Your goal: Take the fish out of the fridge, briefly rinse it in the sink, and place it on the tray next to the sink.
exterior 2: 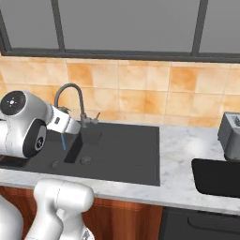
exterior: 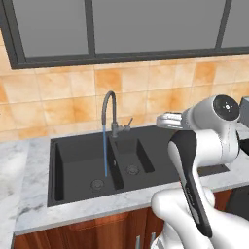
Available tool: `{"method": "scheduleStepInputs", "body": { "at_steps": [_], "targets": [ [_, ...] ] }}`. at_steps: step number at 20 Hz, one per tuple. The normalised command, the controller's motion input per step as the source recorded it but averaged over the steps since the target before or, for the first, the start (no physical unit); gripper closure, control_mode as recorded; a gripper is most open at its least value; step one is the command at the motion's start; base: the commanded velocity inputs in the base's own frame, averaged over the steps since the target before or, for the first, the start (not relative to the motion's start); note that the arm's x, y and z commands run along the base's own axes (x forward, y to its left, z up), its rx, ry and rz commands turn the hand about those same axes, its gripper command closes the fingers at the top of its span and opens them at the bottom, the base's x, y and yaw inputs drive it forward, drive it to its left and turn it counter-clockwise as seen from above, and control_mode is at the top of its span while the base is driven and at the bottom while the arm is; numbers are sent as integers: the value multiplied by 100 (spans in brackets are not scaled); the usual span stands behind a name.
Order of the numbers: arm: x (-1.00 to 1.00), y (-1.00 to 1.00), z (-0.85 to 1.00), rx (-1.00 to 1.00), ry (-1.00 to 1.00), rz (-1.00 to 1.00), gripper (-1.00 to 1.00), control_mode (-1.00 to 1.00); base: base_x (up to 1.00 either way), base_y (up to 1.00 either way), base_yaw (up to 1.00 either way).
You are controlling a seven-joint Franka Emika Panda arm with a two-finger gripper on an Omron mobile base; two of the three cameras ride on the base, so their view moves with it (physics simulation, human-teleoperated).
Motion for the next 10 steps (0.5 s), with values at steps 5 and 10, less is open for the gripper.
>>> {"method": "scheduleStepInputs", "body": {
  "at_steps": [5,10],
  "targets": [
    [0,0,0,0,0,0,100,100,56,0,-3],
    [20,-12,-11,16,32,10,100,-100,1,0,1]
  ]
}}
